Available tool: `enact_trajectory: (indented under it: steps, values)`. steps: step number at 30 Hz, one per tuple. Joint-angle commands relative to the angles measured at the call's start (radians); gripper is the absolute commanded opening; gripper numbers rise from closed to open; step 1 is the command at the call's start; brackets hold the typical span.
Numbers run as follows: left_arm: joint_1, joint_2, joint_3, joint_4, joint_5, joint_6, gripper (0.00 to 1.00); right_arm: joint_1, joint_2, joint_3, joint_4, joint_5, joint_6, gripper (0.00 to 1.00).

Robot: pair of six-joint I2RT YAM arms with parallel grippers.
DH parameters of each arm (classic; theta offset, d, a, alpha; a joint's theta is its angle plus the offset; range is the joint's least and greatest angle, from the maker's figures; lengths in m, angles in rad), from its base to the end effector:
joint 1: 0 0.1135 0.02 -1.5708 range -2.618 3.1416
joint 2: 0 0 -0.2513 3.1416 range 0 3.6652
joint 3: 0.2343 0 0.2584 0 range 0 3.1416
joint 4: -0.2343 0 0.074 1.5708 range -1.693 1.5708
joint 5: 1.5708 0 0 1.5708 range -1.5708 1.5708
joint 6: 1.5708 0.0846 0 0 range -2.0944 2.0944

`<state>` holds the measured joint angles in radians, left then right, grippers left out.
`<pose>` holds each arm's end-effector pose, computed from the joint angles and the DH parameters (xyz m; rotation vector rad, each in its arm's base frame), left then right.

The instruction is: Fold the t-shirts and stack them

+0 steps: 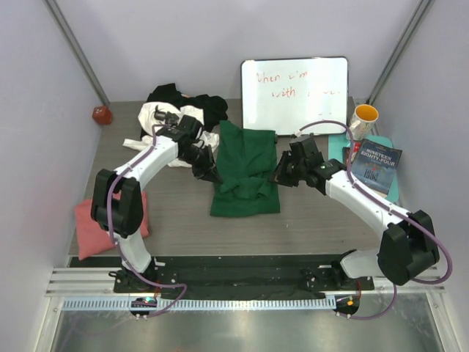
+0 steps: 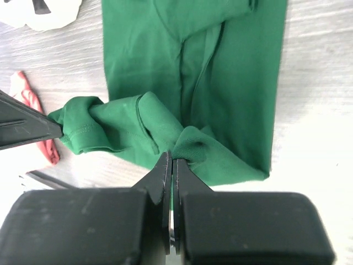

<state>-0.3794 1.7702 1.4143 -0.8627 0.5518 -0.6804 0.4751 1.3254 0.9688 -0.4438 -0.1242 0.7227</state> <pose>0.3334 -0.1807 0.1914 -0.2961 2.9464 -0.9885 0.2846 0.1582 0.2124 0.2445 2.4721 0.6951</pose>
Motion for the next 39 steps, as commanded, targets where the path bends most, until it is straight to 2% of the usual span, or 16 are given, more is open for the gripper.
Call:
enact_trajectory:
  steps: [1,14,21,23,25,29,39]
  values:
    - [0.008,0.043,0.044,0.011,-0.038,0.002,0.0,-0.015,0.054,0.053,0.056,0.035,-0.04,0.01]
    - [0.011,0.098,0.112,0.06,-0.153,-0.025,0.0,-0.03,0.247,0.16,0.116,0.069,-0.091,0.01]
    - [0.011,0.204,0.184,0.048,-0.165,-0.028,0.0,-0.055,0.357,0.191,0.109,0.066,-0.069,0.02]
    - [0.011,0.247,0.213,0.038,-0.168,-0.021,0.0,-0.058,0.382,0.211,0.097,0.066,-0.066,0.11]
    - [0.011,0.285,0.238,0.015,-0.194,-0.015,0.09,-0.059,0.414,0.231,0.077,0.072,-0.062,0.13]
    - [0.011,0.305,0.284,0.007,-0.242,-0.016,0.18,-0.062,0.429,0.251,0.077,0.1,-0.057,0.23]
    - [0.039,0.353,0.406,-0.024,-0.279,-0.06,0.22,-0.128,0.478,0.327,0.108,0.046,-0.009,0.26]
